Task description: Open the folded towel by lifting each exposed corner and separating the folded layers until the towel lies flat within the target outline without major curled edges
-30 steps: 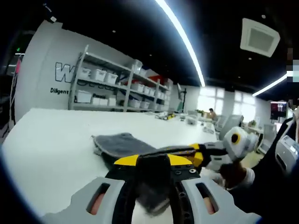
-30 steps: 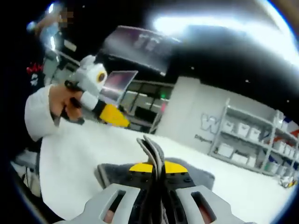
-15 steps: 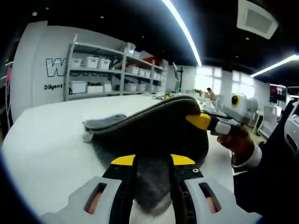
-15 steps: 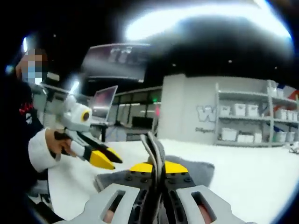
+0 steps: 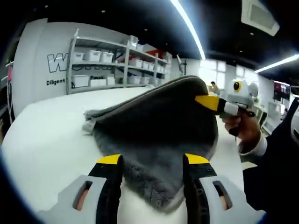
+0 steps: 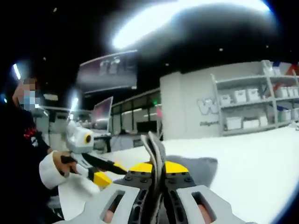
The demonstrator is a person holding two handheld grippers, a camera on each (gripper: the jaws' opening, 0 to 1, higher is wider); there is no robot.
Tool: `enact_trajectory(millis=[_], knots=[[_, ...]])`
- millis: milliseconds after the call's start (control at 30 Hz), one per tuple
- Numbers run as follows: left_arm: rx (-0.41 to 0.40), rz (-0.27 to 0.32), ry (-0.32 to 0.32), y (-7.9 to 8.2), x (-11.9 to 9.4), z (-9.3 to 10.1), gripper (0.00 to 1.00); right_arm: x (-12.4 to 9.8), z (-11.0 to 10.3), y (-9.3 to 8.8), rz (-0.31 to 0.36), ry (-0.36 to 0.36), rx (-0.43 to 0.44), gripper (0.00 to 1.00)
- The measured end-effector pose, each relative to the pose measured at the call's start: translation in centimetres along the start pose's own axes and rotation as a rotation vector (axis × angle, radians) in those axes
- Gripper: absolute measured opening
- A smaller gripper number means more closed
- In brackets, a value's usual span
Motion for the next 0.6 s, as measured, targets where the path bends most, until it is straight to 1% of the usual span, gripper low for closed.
enact_trajectory(millis=[67, 133, 167, 233, 267, 400, 600], knots=[[0.014, -0.015, 0.013, -0.2, 0.2, -0.1, 0.54, -0.1, 0.1, 0.3, -0.001, 0.007, 0.002, 0.00], [0.026, -0.028, 0.017, -0.4, 0.4, -0.1, 0.55, -0.2, 0.1, 0.1, -0.013, 0.021, -0.054, 0.00], [0.028, -0.036, 0.018, -0.5, 0.5, -0.2, 0.56, -0.3, 0.0, 0.1, -0.012, 0.035, -0.068, 0.00], [0.033, -0.041, 0.016, -0.7, 0.6, -0.2, 0.56, -0.6, 0.2, 0.2, -0.002, 0.037, -0.067, 0.00], [0.029, -0.043, 0.011, -0.7, 0.8, -0.2, 0.56, -0.6, 1.0, 0.5, 0.016, 0.019, -0.049, 0.00], [0.026, -0.047, 0.001, -0.8, 1.1, 0.1, 0.55, -0.8, 1.7, 0.6, 0.005, 0.021, -0.035, 0.00], [0.047, -0.085, 0.015, -1.4, 1.5, 0.5, 0.53, -1.7, 3.5, 1.2, 0.011, -0.016, -0.020, 0.00]])
Point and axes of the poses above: the point that each gripper's makers call its tool centre point, and the gripper's own axes: x roughly forward along the fingers, z roughly to its right, y roughly out of its top, the point moved 1 cm from there along -x, roughly backward along the fingers, and after that the axes turned 7 degrees about -y, right-handed, at the moved point
